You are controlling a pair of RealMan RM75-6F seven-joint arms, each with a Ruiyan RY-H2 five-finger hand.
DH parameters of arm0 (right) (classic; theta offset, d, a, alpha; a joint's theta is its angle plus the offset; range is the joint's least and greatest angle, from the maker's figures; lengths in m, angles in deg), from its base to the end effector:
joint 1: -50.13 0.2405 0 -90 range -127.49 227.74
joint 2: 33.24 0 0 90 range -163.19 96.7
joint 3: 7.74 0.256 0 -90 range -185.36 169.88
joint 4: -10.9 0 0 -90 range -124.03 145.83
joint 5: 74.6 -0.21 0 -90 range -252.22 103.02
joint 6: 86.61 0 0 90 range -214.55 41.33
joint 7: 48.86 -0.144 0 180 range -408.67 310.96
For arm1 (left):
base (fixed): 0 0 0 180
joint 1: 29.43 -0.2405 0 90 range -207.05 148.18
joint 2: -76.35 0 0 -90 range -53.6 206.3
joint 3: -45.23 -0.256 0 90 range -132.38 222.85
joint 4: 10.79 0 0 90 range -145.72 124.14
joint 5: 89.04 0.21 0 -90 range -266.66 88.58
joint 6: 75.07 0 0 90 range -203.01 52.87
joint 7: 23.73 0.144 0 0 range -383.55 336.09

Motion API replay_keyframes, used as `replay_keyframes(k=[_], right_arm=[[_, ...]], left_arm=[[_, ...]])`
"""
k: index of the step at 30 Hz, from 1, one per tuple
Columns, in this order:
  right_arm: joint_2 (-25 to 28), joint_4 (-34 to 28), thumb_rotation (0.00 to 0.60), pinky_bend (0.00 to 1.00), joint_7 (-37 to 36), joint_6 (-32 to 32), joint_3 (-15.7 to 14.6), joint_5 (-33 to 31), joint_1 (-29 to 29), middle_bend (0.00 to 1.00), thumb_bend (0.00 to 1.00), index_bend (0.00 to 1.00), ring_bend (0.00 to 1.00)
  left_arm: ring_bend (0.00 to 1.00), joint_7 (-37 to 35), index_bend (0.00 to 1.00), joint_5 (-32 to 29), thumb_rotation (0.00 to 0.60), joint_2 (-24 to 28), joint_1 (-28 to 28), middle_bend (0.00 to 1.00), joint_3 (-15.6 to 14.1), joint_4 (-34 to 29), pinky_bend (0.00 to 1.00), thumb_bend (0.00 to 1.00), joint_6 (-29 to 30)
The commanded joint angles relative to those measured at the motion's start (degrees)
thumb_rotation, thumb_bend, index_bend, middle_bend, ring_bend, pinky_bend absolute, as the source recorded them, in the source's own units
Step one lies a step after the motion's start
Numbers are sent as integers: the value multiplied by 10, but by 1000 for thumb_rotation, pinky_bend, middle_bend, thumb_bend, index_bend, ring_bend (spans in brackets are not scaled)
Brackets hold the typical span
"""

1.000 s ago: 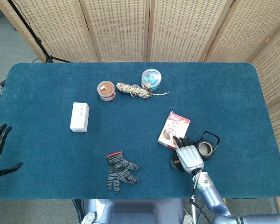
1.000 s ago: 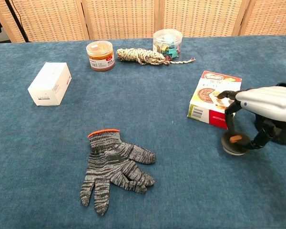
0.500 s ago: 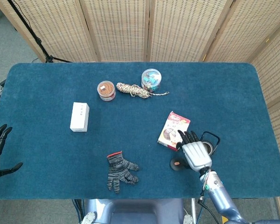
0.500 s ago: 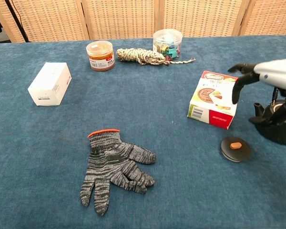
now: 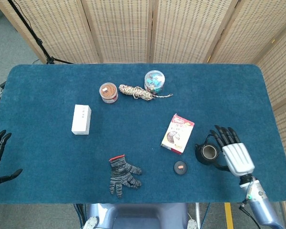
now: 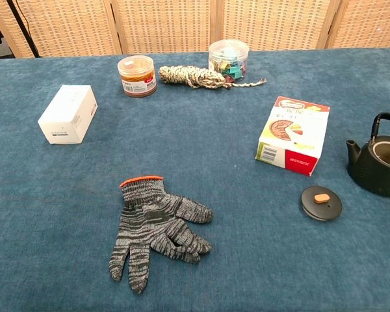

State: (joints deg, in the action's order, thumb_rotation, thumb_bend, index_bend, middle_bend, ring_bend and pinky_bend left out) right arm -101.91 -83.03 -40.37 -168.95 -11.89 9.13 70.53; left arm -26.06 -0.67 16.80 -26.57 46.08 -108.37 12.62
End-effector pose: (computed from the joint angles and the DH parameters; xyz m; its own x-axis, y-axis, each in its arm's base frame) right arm -0.2615 -0.2305 0.1106 0.4647 -0.0600 0.8835 -0.8669 -0.2343 0.4400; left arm -0.2995 0.1621 0.1748 0.3505 0.0070 0.9365 0.9364 -0.0192 -0.3503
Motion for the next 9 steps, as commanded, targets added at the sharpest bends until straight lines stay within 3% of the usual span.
replay_keyframes(k=[1,9], right_arm=[[2,44,600,0,-29,-48,-12,27,-46,0,72,0,0],[-6,80,600,0,-62,-90,-8,37,-95,0,69,0,0]], left_arm=[[0,1,0,1,600,-2,-2,0,-1,3,0,37,2],[0,-1,0,8,600,-5,-7,0,-3,5,0,36,11]])
